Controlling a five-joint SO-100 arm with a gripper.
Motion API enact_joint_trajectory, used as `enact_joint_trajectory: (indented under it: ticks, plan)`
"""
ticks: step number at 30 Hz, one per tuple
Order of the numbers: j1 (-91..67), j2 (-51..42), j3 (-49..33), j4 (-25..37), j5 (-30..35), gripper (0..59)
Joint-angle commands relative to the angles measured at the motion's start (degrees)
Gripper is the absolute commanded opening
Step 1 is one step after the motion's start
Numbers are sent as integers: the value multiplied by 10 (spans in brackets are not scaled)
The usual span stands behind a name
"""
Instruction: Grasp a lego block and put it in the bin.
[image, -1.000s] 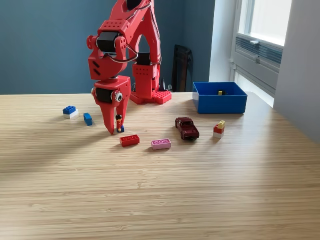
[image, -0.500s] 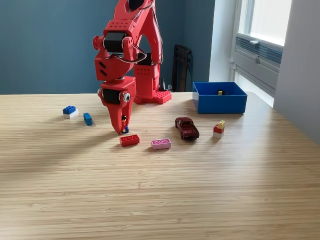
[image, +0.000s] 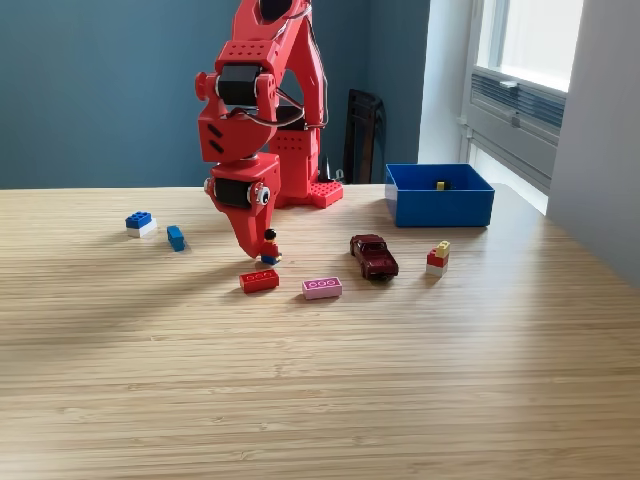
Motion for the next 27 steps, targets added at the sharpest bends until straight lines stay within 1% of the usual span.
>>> enact_joint_trajectory:
  ticks: [1, 2, 4, 10, 18, 24, 27]
  plan:
    - [-16, 6, -26, 19, -11, 121]
    - [-18, 6, -21, 19, -15, 155]
    - [-23, 5, -16, 19, -22, 199]
    - [-26, 5, -23, 19, -33, 262]
    - [-56, 4, -25, 19, -47, 271]
    - [-94, 4, -20, 19, -61, 260]
    - [-105, 4, -18, 19, -60, 241]
